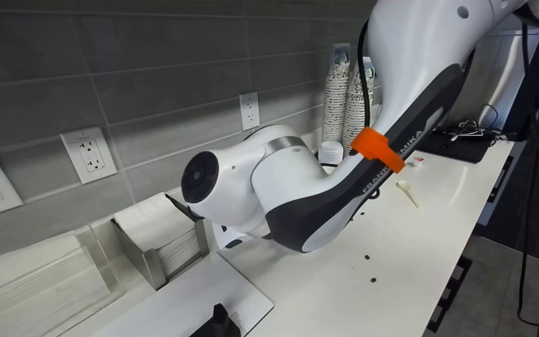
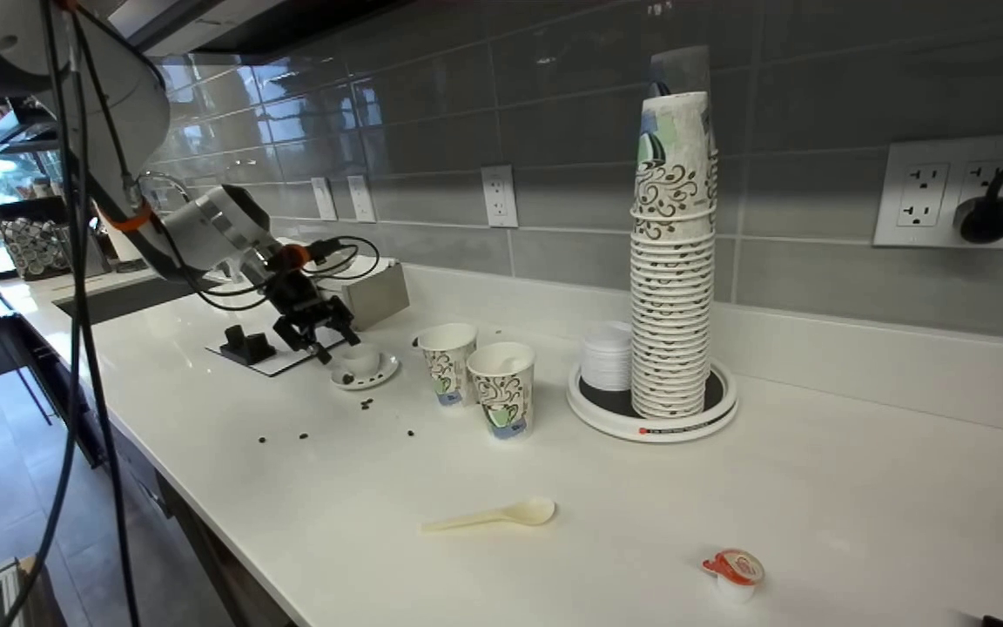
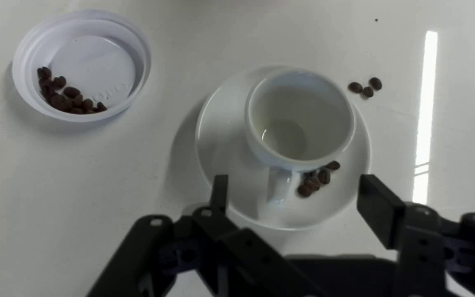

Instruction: Transfer the beans from the tea cup to the coffee cup

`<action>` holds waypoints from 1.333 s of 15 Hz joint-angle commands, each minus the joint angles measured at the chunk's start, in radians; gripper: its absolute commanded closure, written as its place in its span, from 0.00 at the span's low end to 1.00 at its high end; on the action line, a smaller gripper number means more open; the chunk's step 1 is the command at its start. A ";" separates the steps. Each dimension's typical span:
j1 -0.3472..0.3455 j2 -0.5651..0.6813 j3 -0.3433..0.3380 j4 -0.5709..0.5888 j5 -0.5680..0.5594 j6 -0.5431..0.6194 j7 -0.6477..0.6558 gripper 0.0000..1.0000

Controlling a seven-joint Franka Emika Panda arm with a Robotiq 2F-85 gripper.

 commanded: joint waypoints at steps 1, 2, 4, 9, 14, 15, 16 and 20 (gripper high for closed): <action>-0.012 -0.117 0.013 -0.075 0.037 0.039 -0.022 0.00; -0.020 -0.133 0.019 -0.075 0.064 0.033 -0.048 0.00; -0.047 -0.150 0.033 -0.062 0.190 -0.004 -0.151 0.00; -0.170 -0.354 0.017 -0.230 0.459 0.225 -0.332 0.00; -0.270 -0.608 -0.054 -0.472 0.784 0.478 -0.519 0.00; -0.332 -0.644 -0.021 -0.507 0.869 0.487 -0.566 0.00; -0.278 -0.695 -0.103 -0.534 0.931 0.414 -0.550 0.00; -0.272 -0.907 -0.215 -0.667 0.927 0.235 -0.425 0.00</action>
